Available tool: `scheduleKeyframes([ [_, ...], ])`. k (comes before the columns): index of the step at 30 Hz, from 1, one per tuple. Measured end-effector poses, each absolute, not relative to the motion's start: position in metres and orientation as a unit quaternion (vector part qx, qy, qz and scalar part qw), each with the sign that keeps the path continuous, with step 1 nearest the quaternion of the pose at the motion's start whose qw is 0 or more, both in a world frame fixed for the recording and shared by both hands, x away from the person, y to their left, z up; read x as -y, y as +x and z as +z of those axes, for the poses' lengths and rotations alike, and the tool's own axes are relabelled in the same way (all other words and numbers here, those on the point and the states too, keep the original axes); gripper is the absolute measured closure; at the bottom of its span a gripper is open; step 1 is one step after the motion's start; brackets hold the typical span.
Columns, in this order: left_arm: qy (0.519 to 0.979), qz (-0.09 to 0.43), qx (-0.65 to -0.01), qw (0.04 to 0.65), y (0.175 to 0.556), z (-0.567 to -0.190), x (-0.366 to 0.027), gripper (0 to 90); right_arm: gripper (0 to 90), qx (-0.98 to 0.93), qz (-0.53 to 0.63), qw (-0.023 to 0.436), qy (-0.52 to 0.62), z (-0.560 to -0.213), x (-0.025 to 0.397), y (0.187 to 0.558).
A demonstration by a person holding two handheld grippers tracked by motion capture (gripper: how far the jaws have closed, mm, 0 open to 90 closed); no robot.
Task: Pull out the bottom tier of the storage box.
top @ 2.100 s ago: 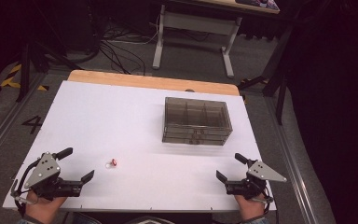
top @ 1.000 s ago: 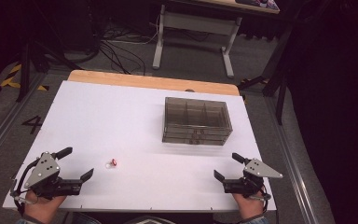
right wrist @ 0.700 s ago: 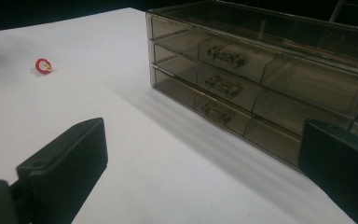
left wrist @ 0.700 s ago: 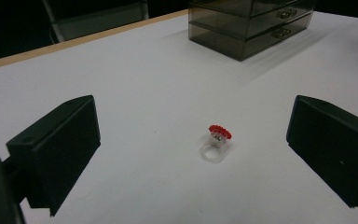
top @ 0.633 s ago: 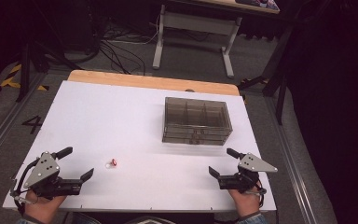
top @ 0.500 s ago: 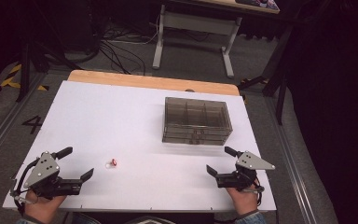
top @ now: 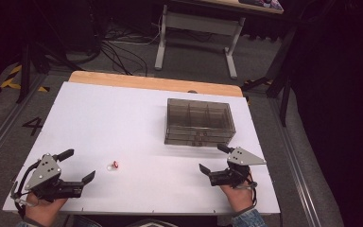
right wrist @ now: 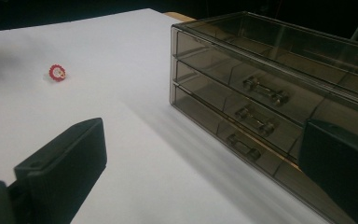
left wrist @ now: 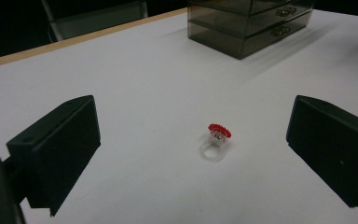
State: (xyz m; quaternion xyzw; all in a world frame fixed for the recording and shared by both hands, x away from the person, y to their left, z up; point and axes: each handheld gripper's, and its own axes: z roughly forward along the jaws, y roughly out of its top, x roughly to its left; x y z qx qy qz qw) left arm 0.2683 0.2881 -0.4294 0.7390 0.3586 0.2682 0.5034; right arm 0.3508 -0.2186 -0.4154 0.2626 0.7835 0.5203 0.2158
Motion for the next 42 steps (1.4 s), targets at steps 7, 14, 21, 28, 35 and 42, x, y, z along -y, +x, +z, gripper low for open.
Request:
scheduleKeyframes([
  [7, 0.739, 0.266, -0.360, 0.503, 0.268, -0.430, -0.288, 3.5, 2.1, -0.786, 0.520, 0.210, 0.260, -0.417, 0.213, 0.355],
  [14, 0.740, 0.265, -0.360, 0.502, 0.269, -0.430, -0.288, 3.6, 2.1, -0.790, 0.520, 0.206, 0.253, -0.418, 0.207, 0.359],
  [21, 0.741, 0.263, -0.359, 0.503, 0.269, -0.430, -0.288, 3.6, 1.7, -0.802, 0.507, 0.216, 0.229, -0.418, 0.195, 0.359],
  [28, 0.740, 0.264, -0.360, 0.503, 0.269, -0.430, -0.288, 3.6, 1.4, -0.804, 0.506, 0.216, 0.226, -0.417, 0.196, 0.361],
  [35, 0.740, 0.262, -0.359, 0.505, 0.269, -0.430, -0.288, 3.6, 1.0, -0.809, 0.499, 0.222, 0.218, -0.417, 0.195, 0.360],
  [42, 0.740, 0.264, -0.359, 0.504, 0.269, -0.430, -0.289, 3.6, 5.9, -0.812, 0.502, 0.230, 0.190, -0.414, 0.195, 0.354],
])
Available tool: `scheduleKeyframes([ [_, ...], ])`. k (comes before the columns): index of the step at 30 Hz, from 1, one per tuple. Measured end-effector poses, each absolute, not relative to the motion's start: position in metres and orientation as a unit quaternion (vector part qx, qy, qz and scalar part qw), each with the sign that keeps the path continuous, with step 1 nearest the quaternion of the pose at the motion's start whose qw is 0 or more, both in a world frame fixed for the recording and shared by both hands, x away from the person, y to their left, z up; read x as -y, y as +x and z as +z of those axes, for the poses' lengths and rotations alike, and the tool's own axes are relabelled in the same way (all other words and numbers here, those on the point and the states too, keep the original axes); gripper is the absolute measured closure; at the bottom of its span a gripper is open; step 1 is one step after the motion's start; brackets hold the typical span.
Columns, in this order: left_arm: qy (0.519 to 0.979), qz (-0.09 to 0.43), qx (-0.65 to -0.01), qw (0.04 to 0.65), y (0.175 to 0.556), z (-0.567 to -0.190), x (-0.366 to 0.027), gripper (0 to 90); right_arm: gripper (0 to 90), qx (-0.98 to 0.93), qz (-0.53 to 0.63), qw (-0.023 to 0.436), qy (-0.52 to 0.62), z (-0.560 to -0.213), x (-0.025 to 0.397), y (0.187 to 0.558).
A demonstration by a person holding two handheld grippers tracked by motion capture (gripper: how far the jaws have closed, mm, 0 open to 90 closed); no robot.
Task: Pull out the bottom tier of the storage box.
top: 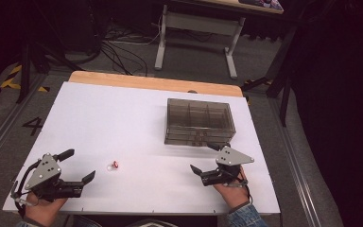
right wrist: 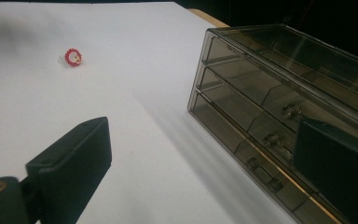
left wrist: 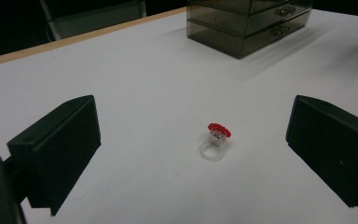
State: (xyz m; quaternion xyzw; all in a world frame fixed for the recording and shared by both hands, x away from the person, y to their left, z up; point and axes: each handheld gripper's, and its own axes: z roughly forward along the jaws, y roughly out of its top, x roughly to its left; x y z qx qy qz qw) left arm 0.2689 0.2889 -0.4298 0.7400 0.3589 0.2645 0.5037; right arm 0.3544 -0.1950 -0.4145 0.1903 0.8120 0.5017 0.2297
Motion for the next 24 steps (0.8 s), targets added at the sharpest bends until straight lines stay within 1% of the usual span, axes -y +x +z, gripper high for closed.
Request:
scheduleKeyframes([
  [2, 0.739, 0.263, -0.361, 0.505, 0.269, -0.430, -0.289, 3.7, 7.8, -0.816, 0.496, 0.238, 0.176, -0.412, 0.195, 0.352],
  [10, 0.741, 0.263, -0.358, 0.504, 0.269, -0.430, -0.288, 3.9, 10.2, -0.820, 0.480, 0.267, 0.160, -0.404, 0.196, 0.351],
  [14, 0.741, 0.262, -0.358, 0.505, 0.269, -0.430, -0.288, 3.9, 12.4, -0.823, 0.463, 0.297, 0.142, -0.402, 0.197, 0.349],
  [15, 0.741, 0.262, -0.357, 0.504, 0.269, -0.430, -0.288, 3.9, 13.6, -0.825, 0.453, 0.310, 0.132, -0.403, 0.197, 0.348],
  [24, 0.741, 0.263, -0.357, 0.504, 0.269, -0.430, -0.288, 3.9, 15.2, -0.829, 0.439, 0.330, 0.105, -0.405, 0.193, 0.343],
])
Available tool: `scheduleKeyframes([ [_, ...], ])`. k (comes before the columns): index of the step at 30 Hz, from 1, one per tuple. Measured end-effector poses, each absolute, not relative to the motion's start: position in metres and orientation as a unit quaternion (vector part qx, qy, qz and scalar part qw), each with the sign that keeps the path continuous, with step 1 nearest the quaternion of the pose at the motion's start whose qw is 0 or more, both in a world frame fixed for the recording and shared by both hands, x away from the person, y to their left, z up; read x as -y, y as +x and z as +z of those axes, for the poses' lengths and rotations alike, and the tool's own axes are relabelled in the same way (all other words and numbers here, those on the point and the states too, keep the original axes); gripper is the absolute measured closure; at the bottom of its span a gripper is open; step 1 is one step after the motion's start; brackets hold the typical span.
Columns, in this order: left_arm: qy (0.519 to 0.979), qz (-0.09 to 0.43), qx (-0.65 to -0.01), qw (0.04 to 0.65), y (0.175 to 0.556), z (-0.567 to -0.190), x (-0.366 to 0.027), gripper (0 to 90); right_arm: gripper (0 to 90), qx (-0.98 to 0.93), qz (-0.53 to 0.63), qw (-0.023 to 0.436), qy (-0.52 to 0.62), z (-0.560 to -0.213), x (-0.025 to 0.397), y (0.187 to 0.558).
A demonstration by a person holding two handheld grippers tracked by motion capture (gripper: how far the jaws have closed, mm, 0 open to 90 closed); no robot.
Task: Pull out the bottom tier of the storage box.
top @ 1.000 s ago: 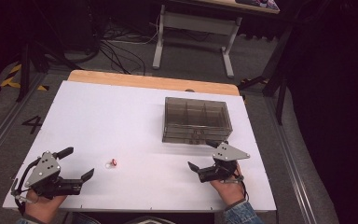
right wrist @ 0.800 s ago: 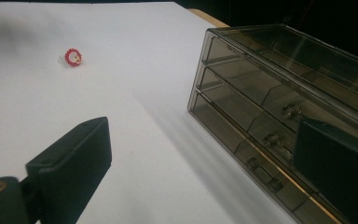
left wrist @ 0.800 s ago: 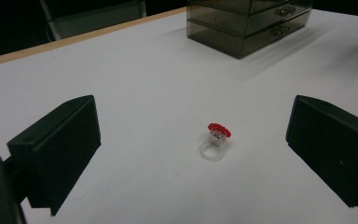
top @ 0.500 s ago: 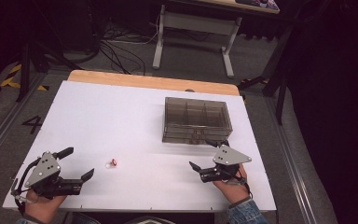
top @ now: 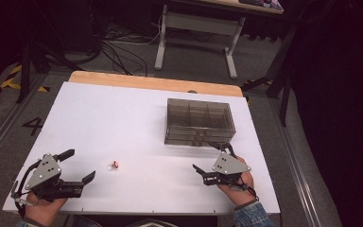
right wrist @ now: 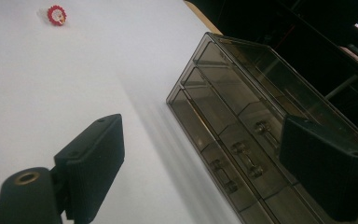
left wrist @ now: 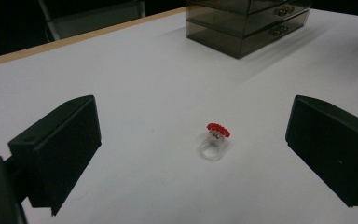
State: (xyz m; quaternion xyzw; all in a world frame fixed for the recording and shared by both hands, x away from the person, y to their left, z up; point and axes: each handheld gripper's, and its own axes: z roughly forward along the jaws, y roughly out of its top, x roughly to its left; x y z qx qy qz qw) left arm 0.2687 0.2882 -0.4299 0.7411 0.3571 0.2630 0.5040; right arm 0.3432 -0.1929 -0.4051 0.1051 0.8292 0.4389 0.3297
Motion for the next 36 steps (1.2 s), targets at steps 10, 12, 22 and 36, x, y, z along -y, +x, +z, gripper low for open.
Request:
scheduleKeyframes([
  [10, 0.741, 0.262, -0.358, 0.504, 0.269, -0.430, -0.288, 4.1, 16.5, -0.836, 0.435, 0.321, 0.098, -0.407, 0.193, 0.343],
  [12, 0.742, 0.263, -0.357, 0.504, 0.269, -0.430, -0.289, 4.1, 16.7, -0.837, 0.434, 0.321, 0.091, -0.407, 0.193, 0.343],
  [22, 0.741, 0.263, -0.358, 0.503, 0.269, -0.429, -0.288, 4.1, 19.9, -0.847, 0.388, 0.362, 0.040, -0.403, 0.193, 0.338],
  [36, 0.741, 0.263, -0.359, 0.503, 0.269, -0.430, -0.288, 4.1, 22.3, -0.843, 0.327, 0.428, -0.012, -0.411, 0.185, 0.333],
])
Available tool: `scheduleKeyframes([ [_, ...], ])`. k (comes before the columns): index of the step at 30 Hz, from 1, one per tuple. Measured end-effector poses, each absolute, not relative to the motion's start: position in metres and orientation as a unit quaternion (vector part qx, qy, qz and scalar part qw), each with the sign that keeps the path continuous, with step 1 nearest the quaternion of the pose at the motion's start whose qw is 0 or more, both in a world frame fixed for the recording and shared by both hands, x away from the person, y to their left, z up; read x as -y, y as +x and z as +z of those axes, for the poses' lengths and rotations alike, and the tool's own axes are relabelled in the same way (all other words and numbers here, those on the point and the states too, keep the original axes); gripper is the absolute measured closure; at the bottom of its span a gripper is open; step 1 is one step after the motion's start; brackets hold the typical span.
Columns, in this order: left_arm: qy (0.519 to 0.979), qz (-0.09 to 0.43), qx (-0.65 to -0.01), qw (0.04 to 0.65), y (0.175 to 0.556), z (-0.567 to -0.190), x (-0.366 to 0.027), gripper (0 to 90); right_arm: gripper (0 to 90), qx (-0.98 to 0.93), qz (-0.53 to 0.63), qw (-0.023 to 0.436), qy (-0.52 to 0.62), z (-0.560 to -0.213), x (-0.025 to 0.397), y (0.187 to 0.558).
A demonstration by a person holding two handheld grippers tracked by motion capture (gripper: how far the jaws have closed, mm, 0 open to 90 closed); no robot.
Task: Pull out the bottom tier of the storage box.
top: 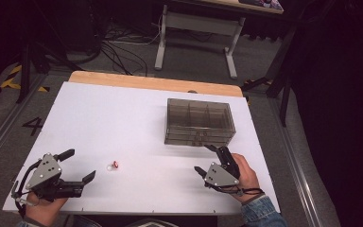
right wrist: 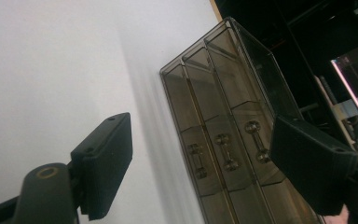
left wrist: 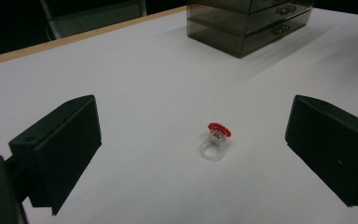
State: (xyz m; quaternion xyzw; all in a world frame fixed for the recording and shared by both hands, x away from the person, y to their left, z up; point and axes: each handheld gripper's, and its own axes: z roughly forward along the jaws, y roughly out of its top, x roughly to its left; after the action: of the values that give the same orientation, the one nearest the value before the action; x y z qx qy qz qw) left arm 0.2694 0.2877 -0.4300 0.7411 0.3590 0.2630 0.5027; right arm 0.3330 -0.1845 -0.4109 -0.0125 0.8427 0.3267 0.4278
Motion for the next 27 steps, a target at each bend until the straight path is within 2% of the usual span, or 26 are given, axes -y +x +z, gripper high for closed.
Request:
scheduleKeyframes([
  [14, 0.741, 0.263, -0.359, 0.503, 0.269, -0.430, -0.288, 4.1, 25.1, -0.841, 0.315, 0.441, -0.015, -0.415, 0.181, 0.333],
  [27, 0.740, 0.262, -0.360, 0.504, 0.269, -0.430, -0.288, 4.1, 32.3, -0.828, 0.264, 0.494, -0.032, -0.427, 0.174, 0.333],
])
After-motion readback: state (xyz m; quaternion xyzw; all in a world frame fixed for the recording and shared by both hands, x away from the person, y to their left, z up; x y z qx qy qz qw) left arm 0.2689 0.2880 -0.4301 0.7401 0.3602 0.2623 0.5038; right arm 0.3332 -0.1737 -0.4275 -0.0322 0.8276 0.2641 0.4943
